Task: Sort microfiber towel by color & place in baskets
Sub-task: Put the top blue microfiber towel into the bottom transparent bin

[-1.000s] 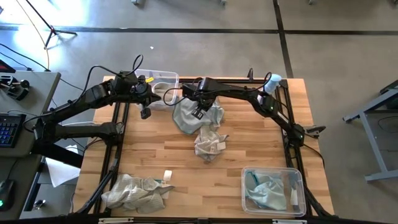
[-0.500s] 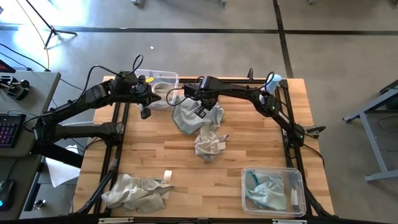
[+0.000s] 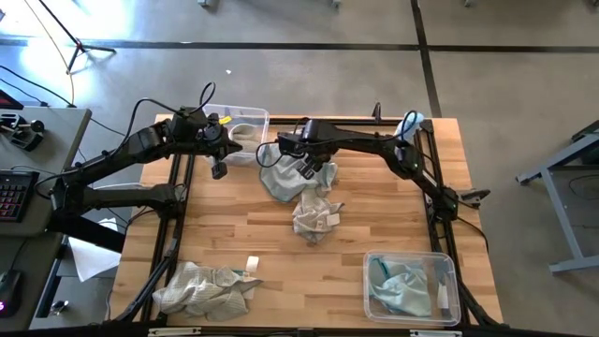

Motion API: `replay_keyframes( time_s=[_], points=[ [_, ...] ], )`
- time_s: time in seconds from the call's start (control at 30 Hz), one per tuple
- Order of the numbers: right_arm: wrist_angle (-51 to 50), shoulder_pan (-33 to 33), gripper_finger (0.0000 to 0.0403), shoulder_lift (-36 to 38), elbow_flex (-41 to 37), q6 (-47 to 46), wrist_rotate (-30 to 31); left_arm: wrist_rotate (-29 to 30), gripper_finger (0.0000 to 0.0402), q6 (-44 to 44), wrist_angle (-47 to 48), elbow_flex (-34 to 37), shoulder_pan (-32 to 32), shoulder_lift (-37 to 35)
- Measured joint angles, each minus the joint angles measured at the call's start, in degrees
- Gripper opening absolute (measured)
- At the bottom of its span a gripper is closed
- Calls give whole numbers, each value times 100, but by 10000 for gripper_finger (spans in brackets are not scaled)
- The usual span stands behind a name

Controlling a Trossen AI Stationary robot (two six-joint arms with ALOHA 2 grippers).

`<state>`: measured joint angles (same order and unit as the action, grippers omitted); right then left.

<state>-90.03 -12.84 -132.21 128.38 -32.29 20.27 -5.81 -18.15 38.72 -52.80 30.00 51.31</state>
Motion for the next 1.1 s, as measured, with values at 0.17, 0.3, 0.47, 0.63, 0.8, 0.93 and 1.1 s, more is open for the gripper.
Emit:
replay_keyframes(
  time_s=[0.17,0.3,0.47,0.63,0.8,0.93,1.1],
  points=[
    [12,168,207,444,-288,-35,481,0,3,-2,2,0,0,0],
    [73,167,208,1042,-1498,-424,493,-1,3,-2,2,0,0,0],
    [1471,228,208,2318,-3441,-1013,34,0,3,-25,2,0,0,0],
    [4116,236,208,3761,-5200,-1414,-736,-1,3,-63,1,0,0,1],
    [5966,235,208,4388,-6426,-1955,-1051,0,3,-155,0,0,0,0],
    [6237,236,208,4278,-6756,-2301,-1230,-1,3,-162,0,0,0,2],
    [6668,297,208,3960,-6854,-2341,-1231,-1,3,-296,-3,0,2,1]
  ],
)
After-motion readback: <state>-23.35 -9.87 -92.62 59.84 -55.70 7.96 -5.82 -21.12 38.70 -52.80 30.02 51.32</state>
